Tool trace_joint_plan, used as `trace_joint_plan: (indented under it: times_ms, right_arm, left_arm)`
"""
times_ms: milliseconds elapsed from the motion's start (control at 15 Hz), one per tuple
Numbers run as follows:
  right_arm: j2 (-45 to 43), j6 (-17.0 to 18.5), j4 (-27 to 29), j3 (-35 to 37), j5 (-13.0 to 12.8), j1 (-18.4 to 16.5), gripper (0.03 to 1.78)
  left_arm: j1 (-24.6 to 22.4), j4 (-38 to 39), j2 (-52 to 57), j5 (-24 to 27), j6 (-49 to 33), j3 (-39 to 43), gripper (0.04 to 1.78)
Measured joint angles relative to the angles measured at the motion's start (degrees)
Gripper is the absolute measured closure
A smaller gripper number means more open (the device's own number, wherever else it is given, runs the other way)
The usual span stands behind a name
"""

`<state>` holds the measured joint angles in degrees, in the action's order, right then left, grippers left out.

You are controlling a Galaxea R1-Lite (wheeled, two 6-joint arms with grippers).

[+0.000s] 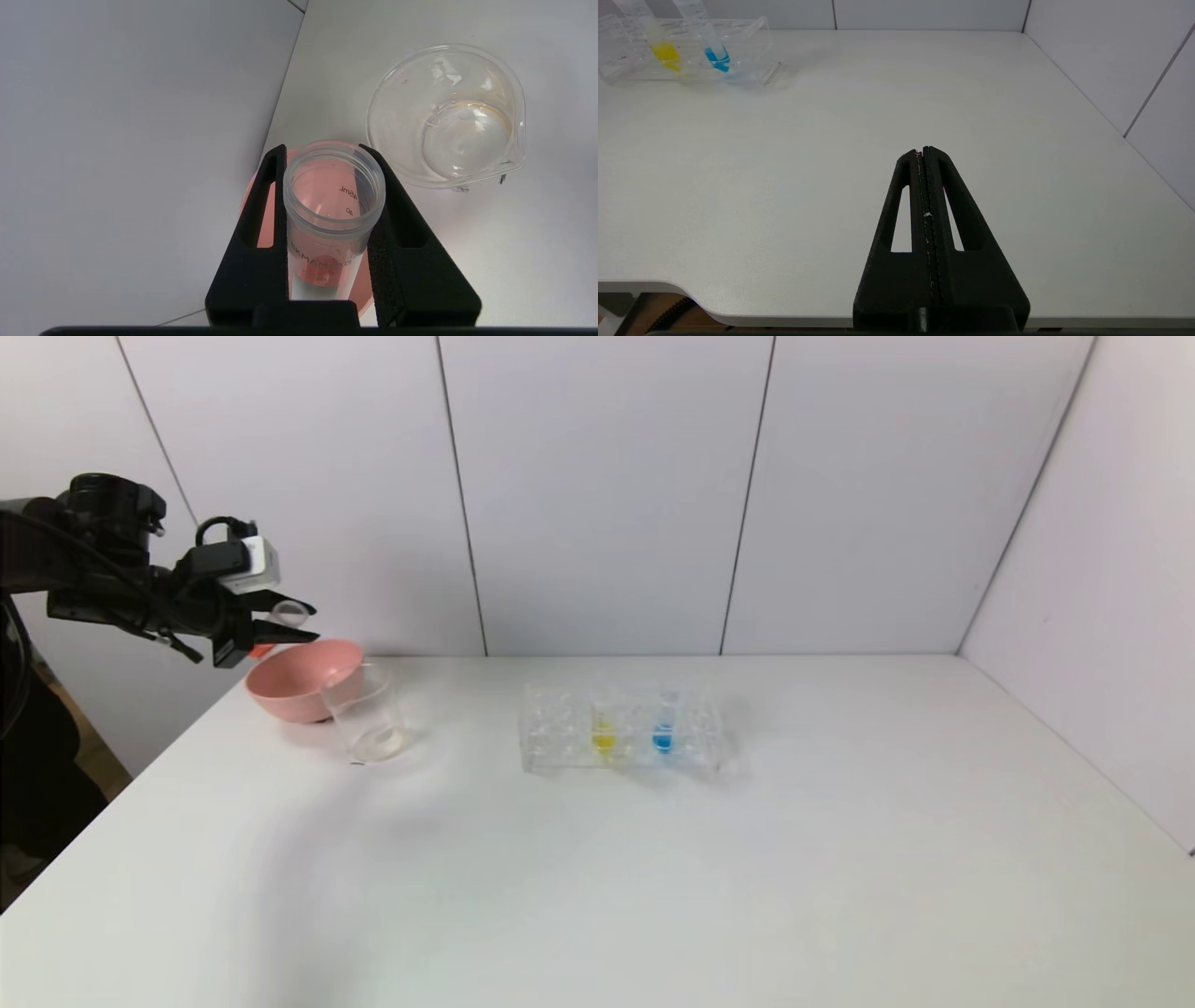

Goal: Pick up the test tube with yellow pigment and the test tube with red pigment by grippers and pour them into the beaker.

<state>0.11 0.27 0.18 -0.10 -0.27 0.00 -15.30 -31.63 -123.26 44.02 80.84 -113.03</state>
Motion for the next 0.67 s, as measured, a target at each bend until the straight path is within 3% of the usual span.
trace_joint_plan:
  times_ms: [467, 667]
  right_arm:
    - [0.00, 0.00, -0.02, 0.00, 0.00, 0.00, 1.70]
    - [0.00, 0.00, 0.00, 0.00, 0.02, 0.00, 1.70]
  left_arm:
    - [1.41, 0.68, -0.09, -8.17, 4.28, -0.06, 1.33]
    - [2.62, 0.88, -0.09, -9.44, 6.31, -0.09, 1.33]
